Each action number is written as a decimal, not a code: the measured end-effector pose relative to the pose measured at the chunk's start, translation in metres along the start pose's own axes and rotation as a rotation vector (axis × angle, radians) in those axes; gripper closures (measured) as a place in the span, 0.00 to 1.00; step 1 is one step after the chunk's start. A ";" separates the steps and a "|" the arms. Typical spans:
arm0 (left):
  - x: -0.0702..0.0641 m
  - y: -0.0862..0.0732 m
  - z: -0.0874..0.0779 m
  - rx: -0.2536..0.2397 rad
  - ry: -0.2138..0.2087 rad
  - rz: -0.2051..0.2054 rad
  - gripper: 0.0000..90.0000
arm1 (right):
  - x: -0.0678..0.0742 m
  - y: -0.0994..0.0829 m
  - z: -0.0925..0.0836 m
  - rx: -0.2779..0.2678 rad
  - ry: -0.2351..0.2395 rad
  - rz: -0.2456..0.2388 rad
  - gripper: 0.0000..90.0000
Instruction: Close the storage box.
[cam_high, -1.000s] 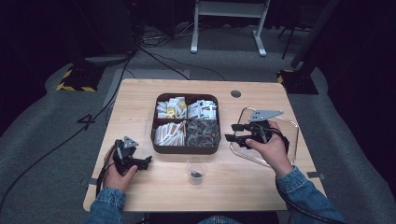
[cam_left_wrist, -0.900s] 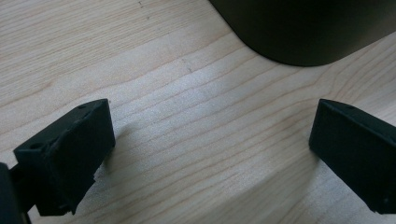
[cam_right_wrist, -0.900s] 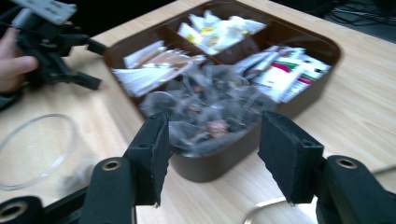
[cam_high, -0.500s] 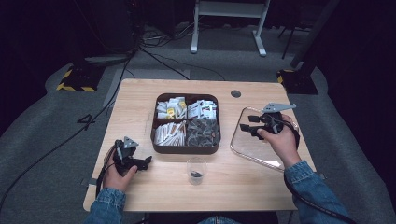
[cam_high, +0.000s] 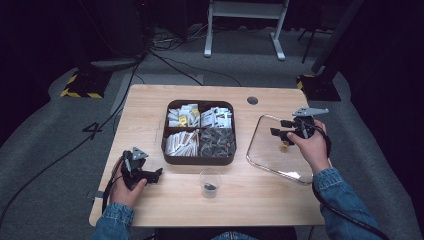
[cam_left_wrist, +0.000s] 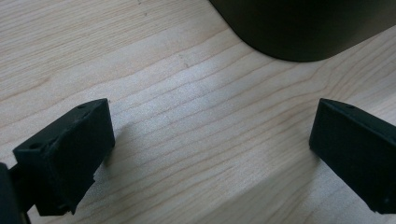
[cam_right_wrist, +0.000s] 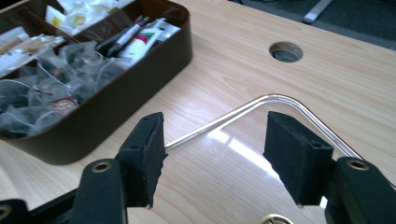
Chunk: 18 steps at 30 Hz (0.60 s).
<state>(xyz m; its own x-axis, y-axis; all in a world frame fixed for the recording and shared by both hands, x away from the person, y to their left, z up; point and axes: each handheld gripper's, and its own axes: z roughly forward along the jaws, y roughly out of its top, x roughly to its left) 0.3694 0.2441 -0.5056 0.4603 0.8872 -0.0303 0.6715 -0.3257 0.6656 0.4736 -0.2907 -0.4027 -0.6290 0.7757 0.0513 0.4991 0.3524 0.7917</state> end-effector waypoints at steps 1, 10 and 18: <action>0.000 0.000 0.000 0.000 -0.001 -0.001 0.00 | -0.005 -0.003 0.000 0.005 -0.008 0.005 0.43; 0.000 -0.001 -0.001 0.000 0.001 0.004 0.00 | -0.025 -0.018 0.001 0.027 -0.069 0.012 0.42; -0.001 -0.002 -0.003 0.005 0.002 0.007 0.00 | -0.041 -0.038 0.004 0.051 -0.091 0.061 0.43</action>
<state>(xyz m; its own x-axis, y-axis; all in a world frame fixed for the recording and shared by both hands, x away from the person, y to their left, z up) 0.3661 0.2453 -0.5053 0.4637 0.8857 -0.0241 0.6712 -0.3334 0.6621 0.4824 -0.3338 -0.4373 -0.5413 0.8399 0.0411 0.5659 0.3276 0.7566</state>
